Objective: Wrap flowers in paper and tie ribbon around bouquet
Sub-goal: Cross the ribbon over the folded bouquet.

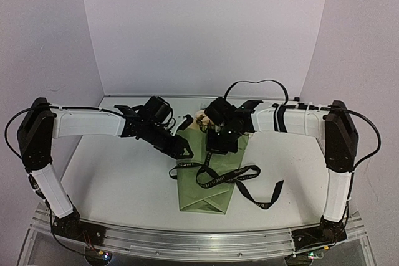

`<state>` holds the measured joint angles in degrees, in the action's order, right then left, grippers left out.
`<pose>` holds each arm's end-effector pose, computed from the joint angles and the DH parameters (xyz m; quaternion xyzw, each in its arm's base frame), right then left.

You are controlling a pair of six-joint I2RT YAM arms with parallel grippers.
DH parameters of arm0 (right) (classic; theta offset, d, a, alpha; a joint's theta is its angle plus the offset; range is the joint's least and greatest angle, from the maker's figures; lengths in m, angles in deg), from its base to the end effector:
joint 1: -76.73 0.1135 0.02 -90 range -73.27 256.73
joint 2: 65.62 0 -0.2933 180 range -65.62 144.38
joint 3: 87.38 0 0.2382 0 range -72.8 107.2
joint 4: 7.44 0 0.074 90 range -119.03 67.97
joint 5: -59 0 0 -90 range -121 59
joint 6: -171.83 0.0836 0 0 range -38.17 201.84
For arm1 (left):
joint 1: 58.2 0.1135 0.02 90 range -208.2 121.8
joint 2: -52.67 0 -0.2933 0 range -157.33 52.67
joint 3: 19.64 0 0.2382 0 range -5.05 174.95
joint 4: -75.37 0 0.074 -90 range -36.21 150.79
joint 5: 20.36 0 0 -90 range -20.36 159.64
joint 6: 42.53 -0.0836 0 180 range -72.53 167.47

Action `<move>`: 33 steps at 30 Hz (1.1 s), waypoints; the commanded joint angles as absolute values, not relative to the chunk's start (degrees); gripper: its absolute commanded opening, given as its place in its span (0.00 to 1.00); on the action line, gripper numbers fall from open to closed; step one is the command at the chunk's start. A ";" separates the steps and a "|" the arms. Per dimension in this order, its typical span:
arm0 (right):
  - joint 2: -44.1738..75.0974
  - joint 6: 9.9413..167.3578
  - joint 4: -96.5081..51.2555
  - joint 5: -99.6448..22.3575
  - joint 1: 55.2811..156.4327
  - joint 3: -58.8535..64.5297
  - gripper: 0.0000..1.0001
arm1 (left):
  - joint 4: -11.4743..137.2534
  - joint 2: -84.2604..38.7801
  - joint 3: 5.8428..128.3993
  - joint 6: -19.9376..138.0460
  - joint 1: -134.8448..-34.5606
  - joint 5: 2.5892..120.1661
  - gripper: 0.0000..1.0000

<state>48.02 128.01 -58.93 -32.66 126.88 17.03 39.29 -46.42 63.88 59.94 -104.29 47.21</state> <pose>0.2864 0.3469 0.2065 -0.0372 0.9667 0.1976 0.1581 0.2473 -0.3028 0.2205 0.3291 0.8684 -0.3178 0.1912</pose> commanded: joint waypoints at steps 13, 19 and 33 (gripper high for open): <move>42.55 123.48 -42.62 -52.61 122.36 18.17 0.00 | 54.26 -53.95 68.16 63.30 -102.55 40.09 0.64; 44.37 127.83 -37.88 -59.72 119.94 19.36 0.00 | 58.82 -54.64 67.05 64.34 -102.20 37.93 0.65; 43.77 128.55 -36.16 -66.82 118.31 19.69 0.00 | 60.53 -57.63 67.60 65.58 -101.45 37.32 0.52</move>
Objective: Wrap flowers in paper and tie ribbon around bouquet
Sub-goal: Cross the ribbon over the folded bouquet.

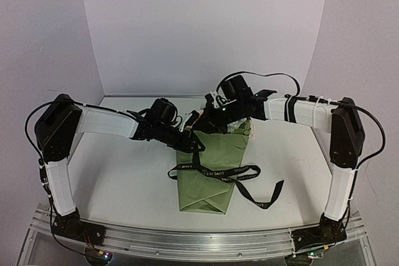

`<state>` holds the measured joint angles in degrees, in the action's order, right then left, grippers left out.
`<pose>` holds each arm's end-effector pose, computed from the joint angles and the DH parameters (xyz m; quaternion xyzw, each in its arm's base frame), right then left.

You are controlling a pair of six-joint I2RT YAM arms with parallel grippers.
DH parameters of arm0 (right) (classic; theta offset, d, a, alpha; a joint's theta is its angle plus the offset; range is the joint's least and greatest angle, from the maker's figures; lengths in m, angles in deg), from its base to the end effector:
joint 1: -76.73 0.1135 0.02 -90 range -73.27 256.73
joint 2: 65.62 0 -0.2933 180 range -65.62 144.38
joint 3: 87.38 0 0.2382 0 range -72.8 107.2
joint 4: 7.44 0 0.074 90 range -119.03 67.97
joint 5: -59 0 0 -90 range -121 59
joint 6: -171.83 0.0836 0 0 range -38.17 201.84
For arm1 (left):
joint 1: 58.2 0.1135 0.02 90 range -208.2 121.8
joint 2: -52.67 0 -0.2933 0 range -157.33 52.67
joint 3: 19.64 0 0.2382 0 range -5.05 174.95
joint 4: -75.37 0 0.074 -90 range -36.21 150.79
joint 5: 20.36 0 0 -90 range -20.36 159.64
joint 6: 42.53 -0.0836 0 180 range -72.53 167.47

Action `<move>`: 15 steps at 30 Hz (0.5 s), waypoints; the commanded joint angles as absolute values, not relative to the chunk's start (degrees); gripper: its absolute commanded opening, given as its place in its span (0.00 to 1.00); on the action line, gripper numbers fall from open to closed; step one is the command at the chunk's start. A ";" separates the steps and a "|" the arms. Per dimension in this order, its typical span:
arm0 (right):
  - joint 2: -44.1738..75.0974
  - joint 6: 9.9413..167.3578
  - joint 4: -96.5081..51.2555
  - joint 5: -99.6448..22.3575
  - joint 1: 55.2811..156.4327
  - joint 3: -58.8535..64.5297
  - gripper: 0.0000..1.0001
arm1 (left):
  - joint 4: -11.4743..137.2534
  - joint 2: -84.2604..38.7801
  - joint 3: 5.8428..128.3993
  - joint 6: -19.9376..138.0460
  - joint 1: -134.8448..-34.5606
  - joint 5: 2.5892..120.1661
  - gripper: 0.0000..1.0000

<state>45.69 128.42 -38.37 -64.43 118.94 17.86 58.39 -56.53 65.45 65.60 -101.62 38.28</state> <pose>0.3233 0.3554 0.2750 -0.0955 0.8614 0.4829 0.1252 0.2922 -0.3364 0.1976 0.3010 0.8307 -0.4153 0.2166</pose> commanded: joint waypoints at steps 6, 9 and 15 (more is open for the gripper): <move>42.07 128.32 -36.52 -65.88 117.92 18.53 0.00 | 60.53 -58.30 68.06 67.07 -101.45 39.91 0.15; 38.95 127.42 -37.02 -63.44 117.69 14.88 0.20 | 60.57 -57.20 67.39 68.53 -101.44 44.45 0.00; 28.31 120.64 -40.98 -54.79 117.69 -0.12 0.58 | 60.54 -55.50 66.33 72.05 -101.44 49.25 0.00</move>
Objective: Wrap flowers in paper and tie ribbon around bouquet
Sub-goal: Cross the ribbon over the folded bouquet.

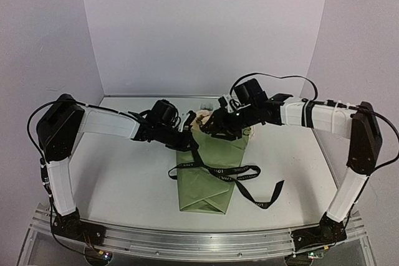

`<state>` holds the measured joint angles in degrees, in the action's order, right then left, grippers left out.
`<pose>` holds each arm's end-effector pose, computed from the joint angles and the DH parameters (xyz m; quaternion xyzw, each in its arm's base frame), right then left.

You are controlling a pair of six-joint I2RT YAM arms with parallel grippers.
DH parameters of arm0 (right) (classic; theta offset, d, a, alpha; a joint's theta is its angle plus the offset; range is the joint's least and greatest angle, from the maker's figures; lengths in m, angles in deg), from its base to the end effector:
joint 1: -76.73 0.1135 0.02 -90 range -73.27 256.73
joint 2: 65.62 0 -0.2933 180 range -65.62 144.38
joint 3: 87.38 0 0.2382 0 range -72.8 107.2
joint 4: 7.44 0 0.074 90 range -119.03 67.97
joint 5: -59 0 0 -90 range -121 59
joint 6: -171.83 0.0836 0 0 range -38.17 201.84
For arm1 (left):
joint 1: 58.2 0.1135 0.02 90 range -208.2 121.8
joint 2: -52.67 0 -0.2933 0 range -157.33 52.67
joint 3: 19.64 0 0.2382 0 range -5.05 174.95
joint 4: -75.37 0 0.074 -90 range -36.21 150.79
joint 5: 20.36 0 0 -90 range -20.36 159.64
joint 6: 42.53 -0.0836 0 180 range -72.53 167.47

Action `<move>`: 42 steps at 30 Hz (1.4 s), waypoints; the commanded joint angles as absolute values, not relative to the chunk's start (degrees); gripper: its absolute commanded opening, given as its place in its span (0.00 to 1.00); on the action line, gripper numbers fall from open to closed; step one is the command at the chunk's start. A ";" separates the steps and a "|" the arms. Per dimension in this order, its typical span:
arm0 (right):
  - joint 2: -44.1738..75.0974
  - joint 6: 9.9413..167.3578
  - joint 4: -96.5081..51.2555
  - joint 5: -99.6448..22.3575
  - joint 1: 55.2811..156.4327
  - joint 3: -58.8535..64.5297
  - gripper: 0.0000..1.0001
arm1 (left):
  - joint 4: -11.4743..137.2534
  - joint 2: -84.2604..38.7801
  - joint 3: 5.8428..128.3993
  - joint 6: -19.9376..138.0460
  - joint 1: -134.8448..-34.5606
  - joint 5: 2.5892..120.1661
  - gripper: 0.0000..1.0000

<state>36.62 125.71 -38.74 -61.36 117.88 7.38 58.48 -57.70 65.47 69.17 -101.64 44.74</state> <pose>0.2977 0.3163 0.2776 -0.0924 0.8727 0.4560 0.1479 0.3015 -0.3340 0.1863 0.2542 0.8601 -0.3793 0.2276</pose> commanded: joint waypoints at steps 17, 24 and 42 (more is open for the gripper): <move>25.93 103.16 -41.73 -42.69 125.39 -18.81 0.56 | 56.96 -51.73 68.31 78.73 -100.15 52.74 0.00; 29.77 102.93 -43.04 -37.15 126.98 -17.15 0.53 | 55.54 -50.67 68.26 78.77 -99.33 53.26 0.00; 29.96 105.28 -45.09 -27.80 127.01 -15.91 0.00 | 52.92 -47.40 66.28 79.68 -98.28 55.87 0.00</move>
<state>31.13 104.57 -42.79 -32.52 126.82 -17.92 53.37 -52.72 66.16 78.30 -99.05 53.09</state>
